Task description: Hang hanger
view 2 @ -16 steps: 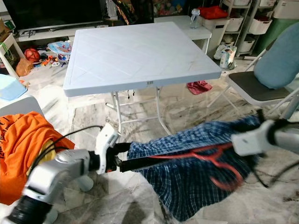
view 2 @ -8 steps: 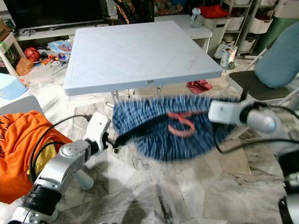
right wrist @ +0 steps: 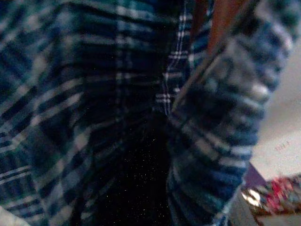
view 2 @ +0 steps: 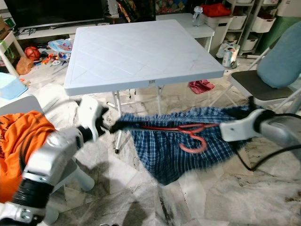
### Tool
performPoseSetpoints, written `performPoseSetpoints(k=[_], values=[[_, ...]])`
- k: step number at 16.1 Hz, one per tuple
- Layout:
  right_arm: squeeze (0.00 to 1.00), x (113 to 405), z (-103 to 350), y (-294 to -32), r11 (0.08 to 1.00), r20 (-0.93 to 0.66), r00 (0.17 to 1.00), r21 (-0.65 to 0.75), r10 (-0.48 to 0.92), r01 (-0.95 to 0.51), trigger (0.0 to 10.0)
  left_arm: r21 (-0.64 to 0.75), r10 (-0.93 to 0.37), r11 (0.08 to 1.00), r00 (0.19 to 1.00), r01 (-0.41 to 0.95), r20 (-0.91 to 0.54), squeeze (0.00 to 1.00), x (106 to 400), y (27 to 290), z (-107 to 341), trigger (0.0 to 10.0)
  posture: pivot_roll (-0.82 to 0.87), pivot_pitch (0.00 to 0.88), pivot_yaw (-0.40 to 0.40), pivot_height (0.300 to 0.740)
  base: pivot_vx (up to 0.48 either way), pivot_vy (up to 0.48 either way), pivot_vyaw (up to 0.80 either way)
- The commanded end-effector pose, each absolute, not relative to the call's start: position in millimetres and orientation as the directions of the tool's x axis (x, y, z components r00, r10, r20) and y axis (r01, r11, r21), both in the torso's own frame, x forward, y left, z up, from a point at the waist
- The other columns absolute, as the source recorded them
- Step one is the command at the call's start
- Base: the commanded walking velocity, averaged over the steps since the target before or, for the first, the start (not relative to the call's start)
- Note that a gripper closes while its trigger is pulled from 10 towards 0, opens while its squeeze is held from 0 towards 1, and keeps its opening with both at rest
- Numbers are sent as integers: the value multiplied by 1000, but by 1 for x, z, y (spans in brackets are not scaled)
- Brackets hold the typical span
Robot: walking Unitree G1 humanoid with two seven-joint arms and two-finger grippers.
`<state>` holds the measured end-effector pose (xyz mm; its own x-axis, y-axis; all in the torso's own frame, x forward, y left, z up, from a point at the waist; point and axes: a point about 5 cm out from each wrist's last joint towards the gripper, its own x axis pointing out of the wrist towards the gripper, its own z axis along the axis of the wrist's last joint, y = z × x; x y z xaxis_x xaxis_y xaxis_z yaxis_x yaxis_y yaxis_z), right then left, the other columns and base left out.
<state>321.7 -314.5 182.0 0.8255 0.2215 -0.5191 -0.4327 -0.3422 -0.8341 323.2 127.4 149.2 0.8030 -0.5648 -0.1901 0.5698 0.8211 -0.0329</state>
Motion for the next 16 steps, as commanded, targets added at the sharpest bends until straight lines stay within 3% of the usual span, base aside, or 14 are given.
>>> performPoseSetpoints(k=[1,4,9,14,16], values=[[0,314,196,-334,-298,-525,831,-836,186,-461,10000,-38,-509,857,834,513,-212,0,327,152,148,10000,-166,0,19,740,0,0,0],[0,306,218,-330,-123,-512,785,-855,348,-504,10000,-93,-483,874,832,477,-274,0,329,164,134,10000,-175,0,28,740,0,0,0],[0,289,239,-322,-11,-581,621,-735,525,-678,10000,-172,-507,862,799,478,-322,0,329,162,116,10000,-191,0,38,740,0,0,0],[0,288,259,-306,213,-407,565,-644,718,-735,10000,-296,-487,867,806,401,-336,0,330,165,100,10000,-191,0,36,740,0,0,0],[0,286,259,-304,237,-382,548,-617,744,-751,10000,-321,-484,866,806,384,-342,0,328,166,95,10000,-189,0,36,740,0,0,0]])
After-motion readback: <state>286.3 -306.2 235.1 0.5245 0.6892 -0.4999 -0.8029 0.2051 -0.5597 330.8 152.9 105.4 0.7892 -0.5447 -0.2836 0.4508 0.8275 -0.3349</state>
